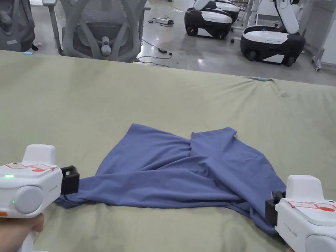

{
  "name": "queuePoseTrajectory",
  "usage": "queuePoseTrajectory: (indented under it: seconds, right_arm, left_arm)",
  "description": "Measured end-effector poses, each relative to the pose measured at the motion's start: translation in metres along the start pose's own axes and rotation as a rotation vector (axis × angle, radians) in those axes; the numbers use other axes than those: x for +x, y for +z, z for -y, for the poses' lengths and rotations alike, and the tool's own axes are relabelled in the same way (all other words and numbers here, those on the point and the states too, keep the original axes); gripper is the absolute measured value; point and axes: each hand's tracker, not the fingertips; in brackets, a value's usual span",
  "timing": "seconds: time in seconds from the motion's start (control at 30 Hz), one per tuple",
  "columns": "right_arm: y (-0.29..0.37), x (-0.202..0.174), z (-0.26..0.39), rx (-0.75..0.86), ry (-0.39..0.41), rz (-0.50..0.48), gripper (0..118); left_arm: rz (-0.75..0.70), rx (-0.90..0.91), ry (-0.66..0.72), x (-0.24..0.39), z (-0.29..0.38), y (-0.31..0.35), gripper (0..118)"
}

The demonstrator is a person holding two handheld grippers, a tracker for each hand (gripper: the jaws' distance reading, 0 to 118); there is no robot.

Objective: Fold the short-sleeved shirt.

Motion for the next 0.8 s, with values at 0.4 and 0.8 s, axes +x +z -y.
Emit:
queuePoseTrajectory:
  seconds: [0.4,0.8]
  right_arm:
    - [-0.006,-0.001,0.01,-0.032,-0.005,-0.042,0]
    - [-0.027,0.016,-0.014,-0.047,-0.005,-0.054,0]
  left_arm:
    - [-0.046,-0.204,0.064,0.007,0.015,-0.051,67]
    - [0.046,-0.13,0.031,0.015,-0.004,-0.059,8]
